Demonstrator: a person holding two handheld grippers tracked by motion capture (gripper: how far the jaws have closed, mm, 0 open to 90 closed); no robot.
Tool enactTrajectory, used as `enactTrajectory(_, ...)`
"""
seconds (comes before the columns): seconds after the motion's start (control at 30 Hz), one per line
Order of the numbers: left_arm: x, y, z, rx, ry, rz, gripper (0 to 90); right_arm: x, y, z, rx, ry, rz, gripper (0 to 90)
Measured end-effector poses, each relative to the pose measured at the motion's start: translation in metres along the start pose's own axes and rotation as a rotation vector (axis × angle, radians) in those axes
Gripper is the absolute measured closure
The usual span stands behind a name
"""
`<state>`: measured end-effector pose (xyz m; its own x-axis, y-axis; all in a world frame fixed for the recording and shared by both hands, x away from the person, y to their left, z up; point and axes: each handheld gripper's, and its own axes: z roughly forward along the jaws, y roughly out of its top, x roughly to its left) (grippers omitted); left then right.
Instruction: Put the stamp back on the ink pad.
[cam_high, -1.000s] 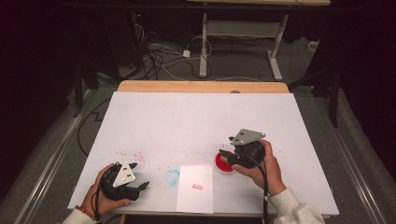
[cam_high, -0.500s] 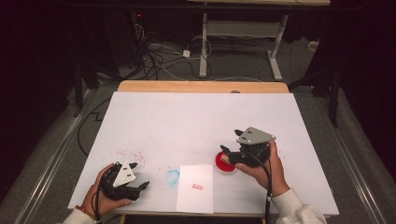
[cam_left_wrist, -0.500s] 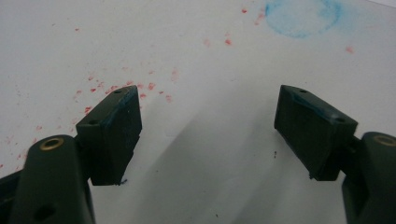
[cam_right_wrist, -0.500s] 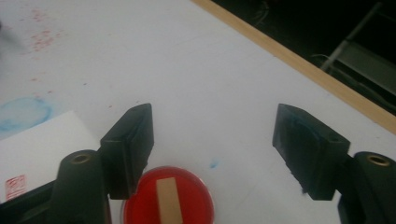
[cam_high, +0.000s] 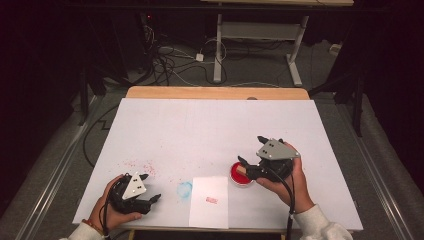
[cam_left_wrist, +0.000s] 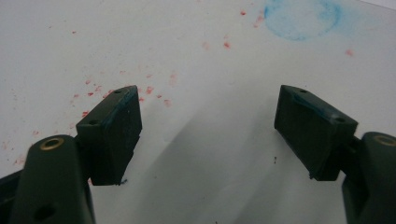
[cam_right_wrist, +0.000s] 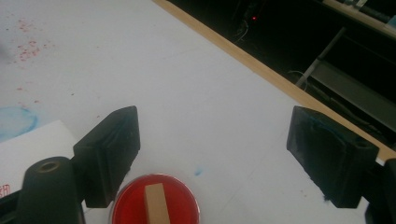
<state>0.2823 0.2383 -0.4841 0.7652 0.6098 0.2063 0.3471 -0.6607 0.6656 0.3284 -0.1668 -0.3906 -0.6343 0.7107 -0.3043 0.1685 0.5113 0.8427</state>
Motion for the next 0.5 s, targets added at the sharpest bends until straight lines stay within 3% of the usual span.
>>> enactTrajectory(0.5,0.0,0.001,0.0,-0.002,-0.001,0.004,22.3,0.001,-0.011,-0.02,-0.036,-0.031,-0.027,18.6)
